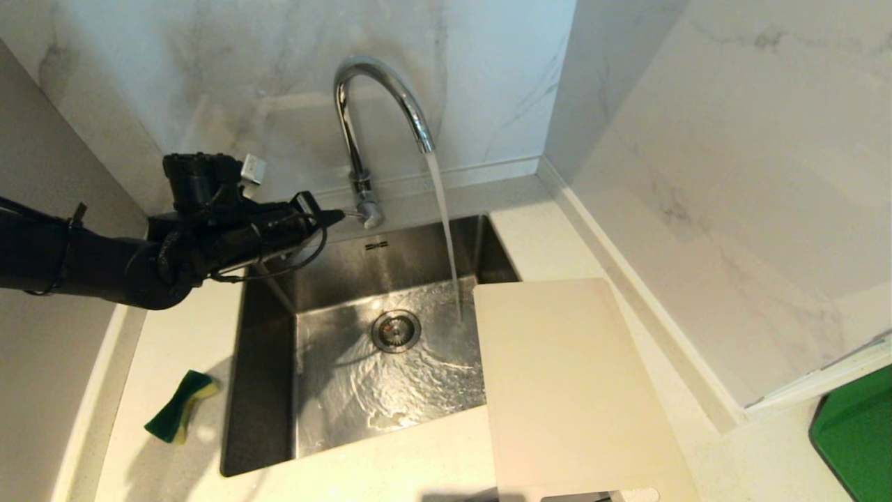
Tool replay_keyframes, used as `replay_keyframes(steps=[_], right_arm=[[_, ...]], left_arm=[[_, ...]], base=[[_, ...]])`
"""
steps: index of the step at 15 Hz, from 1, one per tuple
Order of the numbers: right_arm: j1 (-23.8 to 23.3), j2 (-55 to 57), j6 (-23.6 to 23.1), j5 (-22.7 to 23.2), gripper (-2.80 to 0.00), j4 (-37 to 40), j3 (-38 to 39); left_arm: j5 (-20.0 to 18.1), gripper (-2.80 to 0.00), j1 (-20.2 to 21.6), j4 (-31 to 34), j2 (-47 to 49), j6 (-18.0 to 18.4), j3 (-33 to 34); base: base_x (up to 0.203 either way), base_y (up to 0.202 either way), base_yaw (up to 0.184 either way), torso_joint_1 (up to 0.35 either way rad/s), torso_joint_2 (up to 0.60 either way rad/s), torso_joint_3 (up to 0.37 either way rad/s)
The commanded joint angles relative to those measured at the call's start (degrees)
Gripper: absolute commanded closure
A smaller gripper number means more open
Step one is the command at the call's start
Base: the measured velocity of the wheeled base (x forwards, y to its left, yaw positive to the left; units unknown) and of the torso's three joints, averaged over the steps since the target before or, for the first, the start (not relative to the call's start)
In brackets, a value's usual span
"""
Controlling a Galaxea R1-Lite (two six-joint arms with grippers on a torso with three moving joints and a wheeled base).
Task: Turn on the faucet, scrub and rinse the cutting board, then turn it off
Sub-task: Turn off the tap
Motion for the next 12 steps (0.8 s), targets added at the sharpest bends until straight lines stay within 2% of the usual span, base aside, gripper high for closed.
replay_keyframes(steps=[1, 12], right_arm=[[0.0, 0.6, 0.0, 0.0, 0.0, 0.0, 0.0], [0.0, -0.2, -0.1, 0.0, 0.0, 0.0, 0.0]], left_arm=[[1.1, 0.0, -0.8, -2.2, 5.0, -0.5, -2.8], [3.9, 0.0, -1.2, -1.9, 17.3, -1.5, -20.3]], base=[[0.0, 0.0, 0.0, 0.0, 0.0, 0.0], [0.0, 0.0, 0.0, 0.0, 0.0, 0.0]])
